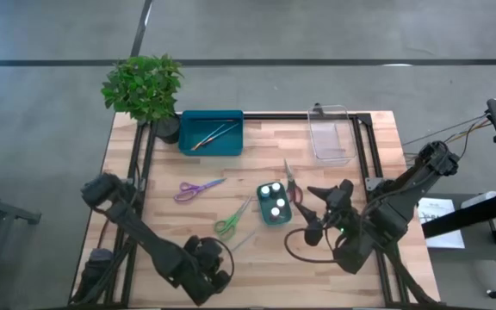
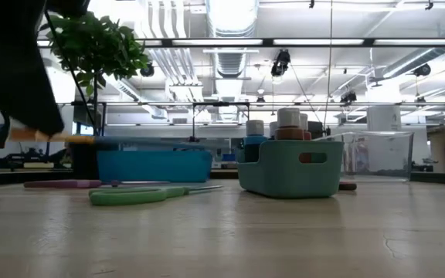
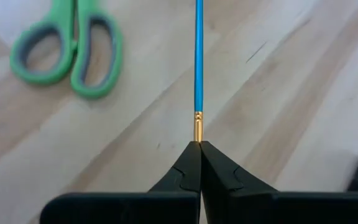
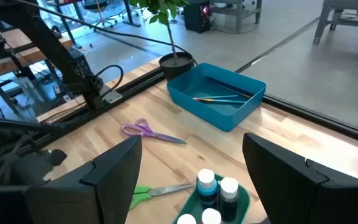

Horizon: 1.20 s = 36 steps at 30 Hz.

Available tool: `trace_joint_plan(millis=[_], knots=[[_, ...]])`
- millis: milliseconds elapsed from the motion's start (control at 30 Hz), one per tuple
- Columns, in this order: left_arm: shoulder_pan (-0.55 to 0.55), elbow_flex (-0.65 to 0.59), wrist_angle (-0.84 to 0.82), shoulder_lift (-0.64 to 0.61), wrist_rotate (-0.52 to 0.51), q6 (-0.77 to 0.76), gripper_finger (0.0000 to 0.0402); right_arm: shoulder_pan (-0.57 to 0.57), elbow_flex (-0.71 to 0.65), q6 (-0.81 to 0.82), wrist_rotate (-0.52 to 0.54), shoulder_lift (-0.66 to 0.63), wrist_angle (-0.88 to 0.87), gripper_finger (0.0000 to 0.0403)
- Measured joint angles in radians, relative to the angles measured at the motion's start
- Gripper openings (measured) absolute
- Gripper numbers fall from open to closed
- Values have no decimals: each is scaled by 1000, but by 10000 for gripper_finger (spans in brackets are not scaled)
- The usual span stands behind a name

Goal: Pick & Place Paint Supplies
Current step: Put the small blue paint brush into the blue bin

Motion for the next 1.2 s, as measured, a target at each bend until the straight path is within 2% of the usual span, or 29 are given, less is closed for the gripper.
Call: trace_joint_plan(millis=[167,300,433,533,633,833,967,1067,1200], knots=[[0,1,30,-60,-61,106,0,-13,0,40,-24,0,3,277],[0,2,67,-114,-126,201,0,-14,0,186,-27,0,6,277],[0,2,102,-173,-218,279,0,-14,-1,340,-15,0,22,277],[0,2,126,-216,-313,337,0,-10,-1,363,7,0,95,277],[6,2,158,-252,-418,389,0,-4,-2,268,28,0,237,277],[34,2,248,-302,-571,497,0,-7,-2,-46,30,3,596,277],[63,2,347,-327,-592,641,0,-32,-2,-165,30,3,737,277],[89,3,441,-340,-594,756,0,-62,-2,-186,16,3,761,277],[124,11,530,-349,-580,876,0,-107,-2,-184,-55,3,773,277]])
